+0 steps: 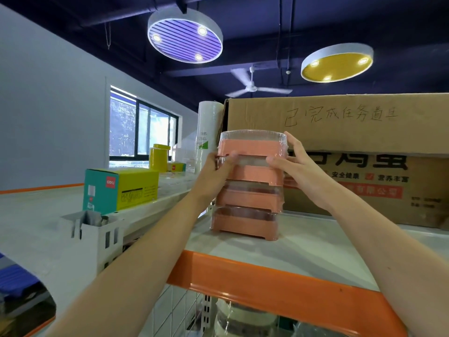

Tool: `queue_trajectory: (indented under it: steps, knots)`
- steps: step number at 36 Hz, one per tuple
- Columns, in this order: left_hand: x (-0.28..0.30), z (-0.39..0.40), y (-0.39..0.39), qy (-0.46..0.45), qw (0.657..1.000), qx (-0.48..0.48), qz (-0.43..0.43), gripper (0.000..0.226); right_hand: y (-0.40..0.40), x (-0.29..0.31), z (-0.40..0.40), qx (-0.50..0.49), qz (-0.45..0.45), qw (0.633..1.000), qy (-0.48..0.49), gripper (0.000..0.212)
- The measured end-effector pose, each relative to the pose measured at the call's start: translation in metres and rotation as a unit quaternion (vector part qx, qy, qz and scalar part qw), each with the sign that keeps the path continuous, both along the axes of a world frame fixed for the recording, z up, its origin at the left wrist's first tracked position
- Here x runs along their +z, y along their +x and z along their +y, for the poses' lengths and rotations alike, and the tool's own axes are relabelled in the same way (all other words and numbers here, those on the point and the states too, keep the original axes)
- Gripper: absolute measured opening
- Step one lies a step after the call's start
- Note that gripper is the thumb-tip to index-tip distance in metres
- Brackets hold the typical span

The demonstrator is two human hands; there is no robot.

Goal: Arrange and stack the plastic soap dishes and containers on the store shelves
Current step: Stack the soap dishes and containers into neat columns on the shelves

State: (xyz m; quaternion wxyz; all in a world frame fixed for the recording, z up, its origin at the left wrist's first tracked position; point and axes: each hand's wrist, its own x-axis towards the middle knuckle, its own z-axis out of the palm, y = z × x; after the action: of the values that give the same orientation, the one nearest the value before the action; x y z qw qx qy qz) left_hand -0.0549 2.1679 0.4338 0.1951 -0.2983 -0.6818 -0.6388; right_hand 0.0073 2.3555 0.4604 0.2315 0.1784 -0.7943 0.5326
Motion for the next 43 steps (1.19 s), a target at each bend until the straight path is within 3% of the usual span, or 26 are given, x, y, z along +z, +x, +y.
queue_trajectory:
  steps: [5, 10, 18, 23, 26, 31, 37, 43]
  knots:
    - [0.002, -0.002, -0.002, 0.007, 1.0, 0.025, -0.012, 0.052, 0.0, 0.0, -0.002, -0.012, -0.004, 1.0, 0.01, 0.083]
    - [0.001, -0.005, -0.004, -0.009, 0.999, 0.045, 0.009, 0.042, 0.0, 0.0, -0.004, -0.017, -0.008, 0.999, 0.035, 0.087]
    - [0.001, -0.005, -0.006, 0.013, 0.999, 0.035, -0.026, 0.048, -0.002, -0.002, -0.006, -0.022, -0.011, 0.999, 0.041, 0.08]
    - [0.003, -0.006, -0.005, 0.036, 0.998, 0.021, -0.045, 0.028, -0.007, -0.001, -0.003, -0.016, -0.02, 0.999, 0.03, 0.078]
    - [0.004, -0.007, -0.004, 0.019, 0.998, 0.033, -0.052, 0.016, -0.005, -0.001, -0.004, -0.008, -0.021, 1.0, 0.021, 0.06]
    - [0.007, -0.007, 0.008, 0.003, 0.998, 0.033, -0.057, 0.039, 0.001, 0.003, -0.01, -0.021, -0.046, 0.998, 0.028, 0.048]
    - [-0.002, -0.013, 0.021, -0.083, 0.992, 0.05, -0.076, 0.061, 0.016, 0.0, -0.013, -0.068, -0.103, 0.991, 0.058, 0.081]
    - [-0.013, -0.016, 0.022, -0.125, 0.987, 0.049, -0.09, 0.05, 0.018, -0.024, -0.006, -0.109, -0.133, 0.977, 0.125, 0.065]
